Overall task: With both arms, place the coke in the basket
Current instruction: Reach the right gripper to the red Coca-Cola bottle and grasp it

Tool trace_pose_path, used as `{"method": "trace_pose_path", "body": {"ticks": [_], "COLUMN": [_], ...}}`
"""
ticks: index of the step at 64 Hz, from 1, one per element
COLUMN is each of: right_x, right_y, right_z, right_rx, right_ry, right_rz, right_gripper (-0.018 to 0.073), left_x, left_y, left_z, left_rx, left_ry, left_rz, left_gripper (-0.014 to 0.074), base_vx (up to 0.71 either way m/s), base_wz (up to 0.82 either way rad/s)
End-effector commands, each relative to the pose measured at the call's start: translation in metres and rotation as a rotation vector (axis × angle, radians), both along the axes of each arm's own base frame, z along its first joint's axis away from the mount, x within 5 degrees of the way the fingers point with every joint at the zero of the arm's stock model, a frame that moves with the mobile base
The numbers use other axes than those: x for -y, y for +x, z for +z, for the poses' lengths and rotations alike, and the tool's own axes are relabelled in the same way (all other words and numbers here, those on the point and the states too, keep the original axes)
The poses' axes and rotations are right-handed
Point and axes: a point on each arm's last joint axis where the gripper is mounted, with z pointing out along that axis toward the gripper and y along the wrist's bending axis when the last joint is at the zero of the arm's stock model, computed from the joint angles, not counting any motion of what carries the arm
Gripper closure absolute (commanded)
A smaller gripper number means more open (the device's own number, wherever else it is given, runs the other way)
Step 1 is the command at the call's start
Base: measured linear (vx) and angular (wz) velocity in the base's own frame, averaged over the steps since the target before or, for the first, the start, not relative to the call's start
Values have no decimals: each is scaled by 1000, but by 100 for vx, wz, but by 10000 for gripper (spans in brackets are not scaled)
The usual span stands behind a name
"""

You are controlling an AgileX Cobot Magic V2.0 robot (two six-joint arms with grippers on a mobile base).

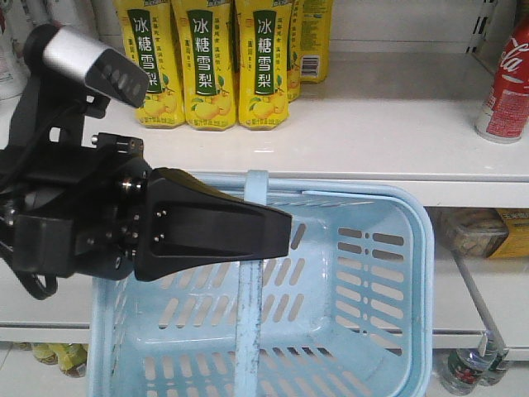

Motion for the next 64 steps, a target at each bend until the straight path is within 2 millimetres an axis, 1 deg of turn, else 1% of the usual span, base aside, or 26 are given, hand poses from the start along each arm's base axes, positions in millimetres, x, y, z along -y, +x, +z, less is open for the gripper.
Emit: {"method": "trace_pose_path", "body": {"ticks": [1,21,26,29,34,42,47,50,53,57,60,64], "right_x": [-2,-2,-5,-6,-6,-4,-2,-1,-1,-4,-7,-11], "right_y": [-1,-1,-1,-2,-3,-6,-8,-10,-13,-18,-21,-27], "right_z": [4,6,13,18,26,35,41,46,51,67,80,103], "right_rx": [70,93,159,208,289,380,443,497,539,586,595,590], "right_ry": [-18,-2,163,329,518,671,811,853,859,793,706,512], "right_rz": [16,24,50,71,102,134,157,180,203,243,262,264], "right_gripper": [564,564,564,564,564,564,564,564,564,563,561,549], "left_x": [-5,-5,-5,-5,-5,-5,-5,-5,-5,-5,-5,-5], "left_y": [-17,-17,-17,-17,-17,-17,-17,-17,-17,-17,-17,-17], "left_z": [25,25,25,25,25,25,25,25,25,25,25,25], "left_rx": [23,23,23,23,23,23,23,23,23,23,23,23], "left_ry": [-130,-130,-130,-130,-130,-130,-130,-130,-130,-130,-130,-130], "left_rz": [-91,-91,-91,-91,-91,-91,-91,-91,-91,-91,-91,-91], "left_gripper": [603,603,603,603,603,603,603,603,603,603,603,603], "base_vx": [0,0,0,0,0,0,0,0,0,0,0,0], "base_wz": [0,0,0,0,0,0,0,0,0,0,0,0]}}
